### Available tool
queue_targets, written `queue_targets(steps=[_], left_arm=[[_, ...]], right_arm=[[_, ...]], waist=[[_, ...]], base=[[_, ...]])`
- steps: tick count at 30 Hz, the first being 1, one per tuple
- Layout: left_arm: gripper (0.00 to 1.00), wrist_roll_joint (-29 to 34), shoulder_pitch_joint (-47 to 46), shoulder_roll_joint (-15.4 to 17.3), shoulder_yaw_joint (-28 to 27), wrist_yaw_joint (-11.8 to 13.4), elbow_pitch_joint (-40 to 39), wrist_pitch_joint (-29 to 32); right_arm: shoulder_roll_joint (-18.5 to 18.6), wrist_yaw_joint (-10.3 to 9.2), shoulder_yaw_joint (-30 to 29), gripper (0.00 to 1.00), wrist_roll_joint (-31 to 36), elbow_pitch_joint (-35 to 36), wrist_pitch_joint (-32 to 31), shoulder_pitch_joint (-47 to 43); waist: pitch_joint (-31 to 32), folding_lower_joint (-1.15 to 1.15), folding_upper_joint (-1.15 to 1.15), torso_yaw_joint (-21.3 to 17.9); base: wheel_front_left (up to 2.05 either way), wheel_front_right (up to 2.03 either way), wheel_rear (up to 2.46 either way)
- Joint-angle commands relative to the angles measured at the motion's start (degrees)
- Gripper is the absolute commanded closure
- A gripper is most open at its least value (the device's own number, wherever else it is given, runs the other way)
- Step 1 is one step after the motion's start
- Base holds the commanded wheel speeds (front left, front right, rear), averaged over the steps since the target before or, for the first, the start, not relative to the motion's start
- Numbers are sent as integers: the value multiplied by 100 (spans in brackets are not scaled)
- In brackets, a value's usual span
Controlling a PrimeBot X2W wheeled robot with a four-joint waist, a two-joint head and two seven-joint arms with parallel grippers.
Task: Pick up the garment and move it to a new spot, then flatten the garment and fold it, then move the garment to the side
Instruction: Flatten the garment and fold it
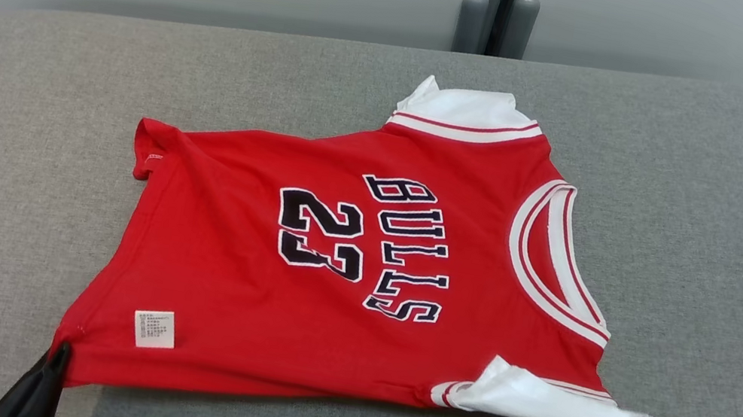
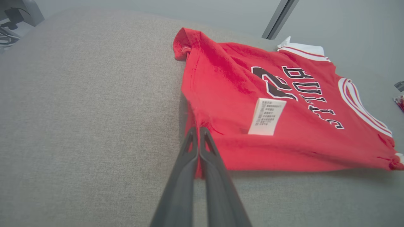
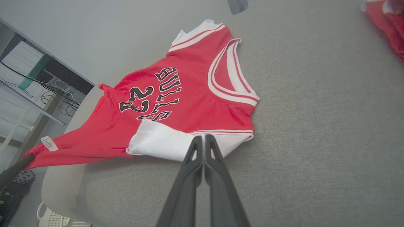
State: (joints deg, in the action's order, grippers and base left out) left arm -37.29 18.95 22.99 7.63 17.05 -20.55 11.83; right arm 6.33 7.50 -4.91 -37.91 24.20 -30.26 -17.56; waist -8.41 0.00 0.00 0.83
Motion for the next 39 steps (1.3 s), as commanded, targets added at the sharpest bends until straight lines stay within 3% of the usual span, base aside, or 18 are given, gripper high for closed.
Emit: queue_targets(steps=[1, 11, 21, 26, 27, 28, 29, 32, 39], left_arm=[[100, 55, -220, 54, -25, 16, -2, 14], [100, 1, -1048, 38, 22, -189, 281, -43], [100, -94, -1924, -138, 158, -538, 938, -300], [100, -154, -2279, -274, 258, -758, 1555, -488], [58, -164, -2340, -296, 260, -792, 1657, -531], [5, -174, -2366, -317, 265, -804, 1751, -563], [0, -185, -2373, -326, 268, -819, 1829, -595], [0, -186, -2375, -413, 178, -794, 1927, -839], [0, 145, -2414, -643, -81, -679, 1847, -2040]], right_arm=[[81, -2, 40, 100, 54, -32, -70, 354], [903, -2, 863, 100, 123, -1160, 181, 2424], [1520, -2, 1947, 100, -82, -2767, 1290, 4112], [1567, -2, 2400, 100, -302, -3545, 1911, 4485], [1575, -2, 2482, 82, -328, -3661, 2019, 4539], [1569, -2, 2541, 55, -384, -3764, 2156, 4574], [1547, -2, 2565, 0, -423, -3862, 2287, 4580], [1512, -2, 2595, 0, -469, -4034, 2713, 4509], [1310, -2, 2174, 0, -24, -4163, 3798, 4094]], waist=[[-89, 0, 0, -1], [-815, 0, 0, 62], [-1439, 0, 0, 260], [-1521, 0, 0, 264], [-1526, 0, 0, 254], [-1527, 0, 0, 242], [-1519, 0, 0, 228], [-1464, 0, 0, 189], [-1196, 0, 0, 108]], base=[[0, 0, 0], [0, 0, 0], [0, 0, 0], [0, 0, 0], [0, 0, 0], [0, 0, 0], [0, 0, 0], [0, 0, 0], [0, 0, 0]])
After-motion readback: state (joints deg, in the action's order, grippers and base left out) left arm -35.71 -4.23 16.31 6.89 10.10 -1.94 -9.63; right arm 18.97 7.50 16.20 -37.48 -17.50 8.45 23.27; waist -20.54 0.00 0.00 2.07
